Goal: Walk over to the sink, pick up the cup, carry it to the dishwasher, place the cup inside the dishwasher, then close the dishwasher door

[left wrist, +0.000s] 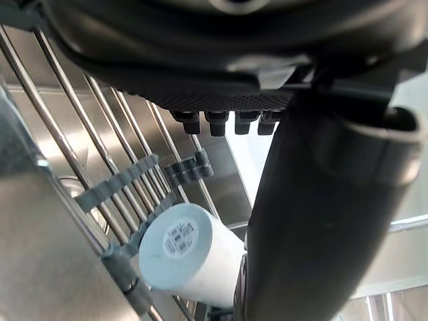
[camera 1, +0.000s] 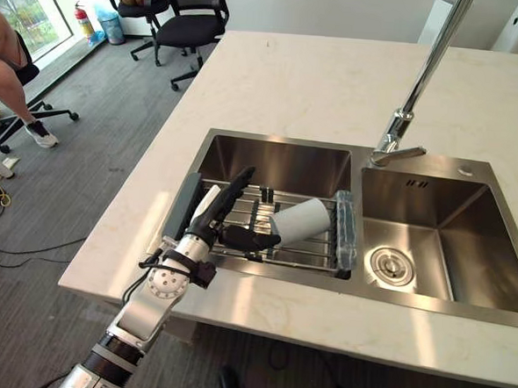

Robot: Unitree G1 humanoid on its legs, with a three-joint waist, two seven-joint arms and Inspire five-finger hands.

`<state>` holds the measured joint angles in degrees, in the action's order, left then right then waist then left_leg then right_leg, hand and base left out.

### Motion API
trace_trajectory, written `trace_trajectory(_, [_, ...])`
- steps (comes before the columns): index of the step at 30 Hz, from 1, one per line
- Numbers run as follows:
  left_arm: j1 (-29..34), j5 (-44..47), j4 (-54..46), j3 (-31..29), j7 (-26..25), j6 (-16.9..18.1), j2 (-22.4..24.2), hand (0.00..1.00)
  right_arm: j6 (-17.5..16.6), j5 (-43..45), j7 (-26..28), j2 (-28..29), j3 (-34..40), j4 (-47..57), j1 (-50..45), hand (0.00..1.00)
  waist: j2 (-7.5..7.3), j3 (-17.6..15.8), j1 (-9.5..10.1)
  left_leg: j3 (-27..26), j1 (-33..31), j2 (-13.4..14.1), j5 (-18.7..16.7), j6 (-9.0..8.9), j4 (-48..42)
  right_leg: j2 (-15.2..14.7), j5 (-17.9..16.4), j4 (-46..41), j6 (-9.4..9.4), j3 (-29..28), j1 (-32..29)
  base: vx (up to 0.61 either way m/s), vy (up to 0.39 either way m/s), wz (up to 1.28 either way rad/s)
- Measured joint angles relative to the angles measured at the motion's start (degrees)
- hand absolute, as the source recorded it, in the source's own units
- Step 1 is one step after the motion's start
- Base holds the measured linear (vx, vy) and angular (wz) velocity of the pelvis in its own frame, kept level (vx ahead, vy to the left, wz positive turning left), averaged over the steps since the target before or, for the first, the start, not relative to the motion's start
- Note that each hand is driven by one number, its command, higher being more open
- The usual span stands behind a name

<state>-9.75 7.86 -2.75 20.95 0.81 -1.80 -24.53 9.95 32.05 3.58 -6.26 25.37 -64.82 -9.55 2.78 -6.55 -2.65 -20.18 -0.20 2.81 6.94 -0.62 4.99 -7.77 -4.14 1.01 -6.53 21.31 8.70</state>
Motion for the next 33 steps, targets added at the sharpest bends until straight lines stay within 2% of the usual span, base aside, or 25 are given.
trace_trajectory(2, [-0.7, 0.1, -1.3, 0.9, 0.5, -1.2, 0.0, 1.00, 0.0, 0.4, 0.0, 0.0, 0.0, -0.2, 0.0, 1.00, 0.00, 0.0, -0.09, -0.3, 0.0, 0.1, 0.0, 0.00, 0.0, 0.1, 0.1, -0.1, 0.14, -0.4, -0.3, -0.01, -0.007, -0.09])
trace_trajectory(9, [-2.2, 1.7, -2.2, 1.9, 0.9, -1.9, -0.1, 1.00, 0.0, 0.5, 0.0, -0.2, 0.0, -2.2, -0.3, 1.00, 0.15, 0.0, -1.19, -0.9, 0.1, 0.3, 0.0, 0.00, -0.1, 0.0, 0.1, -1.0, 0.32, -1.3, -1.0, -0.01, 0.005, -0.05])
trace_trajectory(21, [-2.7, 1.6, -3.3, 2.1, 0.6, -4.9, -1.5, 1.00, 0.0, 0.6, 0.9, -0.1, 0.0, -1.7, -0.6, 1.00, 0.64, -0.2, -1.59, -1.1, 0.3, 0.5, -0.1, -0.17, -0.1, 0.1, 0.0, -0.9, 0.35, -1.5, -0.9, 0.00, -0.001, -0.01])
trace_trajectory(27, [-2.7, -1.2, 1.9, 2.2, 0.2, -5.6, -1.5, 1.00, 0.0, 2.1, 1.0, -0.3, -1.1, -0.5, -0.4, 1.00, 1.51, 0.1, -2.40, -1.1, 0.4, 0.7, -0.2, -0.49, -0.1, 0.3, 0.1, -0.6, 0.34, -1.5, -0.8, 0.00, 0.000, 0.00])
trace_trajectory(33, [-2.7, -1.8, 4.9, 3.1, -0.3, -6.1, -1.5, 1.00, 0.1, 2.1, 0.9, -0.3, -1.2, -0.2, -0.7, 1.00, 1.64, 0.2, -3.02, -1.6, 0.8, 0.8, -0.4, -1.01, -0.1, 0.3, 0.1, -0.4, 0.33, -2.1, -0.8, 0.01, -0.003, -0.06])
